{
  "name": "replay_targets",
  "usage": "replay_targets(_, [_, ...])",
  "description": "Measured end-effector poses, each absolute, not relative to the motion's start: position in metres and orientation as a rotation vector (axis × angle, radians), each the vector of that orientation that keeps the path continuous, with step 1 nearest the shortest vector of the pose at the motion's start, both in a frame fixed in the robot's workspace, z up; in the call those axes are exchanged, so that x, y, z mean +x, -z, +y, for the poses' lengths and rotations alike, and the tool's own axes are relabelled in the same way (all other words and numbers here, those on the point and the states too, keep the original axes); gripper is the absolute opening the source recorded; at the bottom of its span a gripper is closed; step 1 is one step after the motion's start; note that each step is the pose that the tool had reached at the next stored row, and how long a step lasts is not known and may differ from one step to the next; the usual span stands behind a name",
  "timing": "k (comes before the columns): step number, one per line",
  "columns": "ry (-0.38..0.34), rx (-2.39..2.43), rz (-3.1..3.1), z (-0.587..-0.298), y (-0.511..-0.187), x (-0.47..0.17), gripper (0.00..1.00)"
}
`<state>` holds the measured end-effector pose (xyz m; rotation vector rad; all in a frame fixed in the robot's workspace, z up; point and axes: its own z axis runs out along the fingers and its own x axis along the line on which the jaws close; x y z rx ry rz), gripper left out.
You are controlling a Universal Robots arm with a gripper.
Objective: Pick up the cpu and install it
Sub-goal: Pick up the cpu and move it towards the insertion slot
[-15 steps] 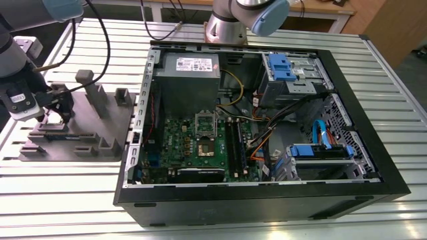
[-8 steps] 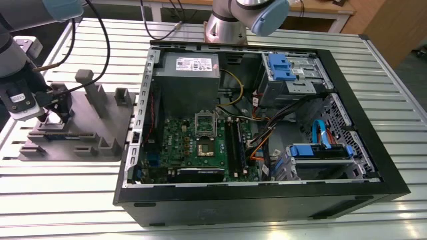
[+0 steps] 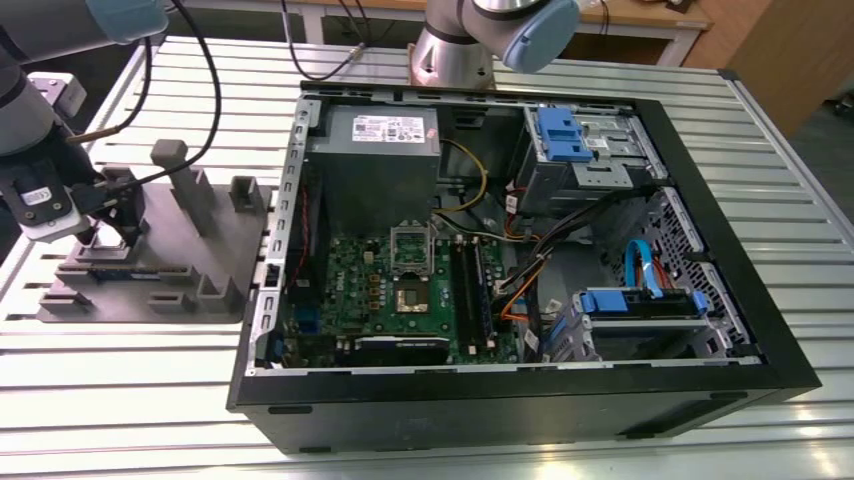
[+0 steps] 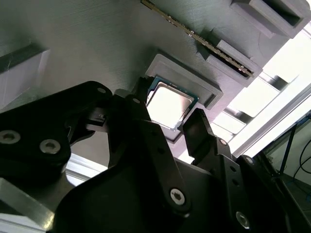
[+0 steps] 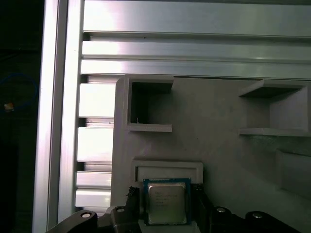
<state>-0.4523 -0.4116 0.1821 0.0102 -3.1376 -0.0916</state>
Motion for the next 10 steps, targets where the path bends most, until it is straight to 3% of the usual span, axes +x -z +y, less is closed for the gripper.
replay_targets(8, [0.091, 0.01, -3.137, -0.4117, -0.182, -0.4524, 0.55])
replay_targets(9, [0.091, 0.01, -3.137, -0.4116, -0.1818, -0.4523, 0.48])
replay_targets(10, [0.091, 0.01, -3.137, -0.4116, -0.1817, -0.4522, 0.48])
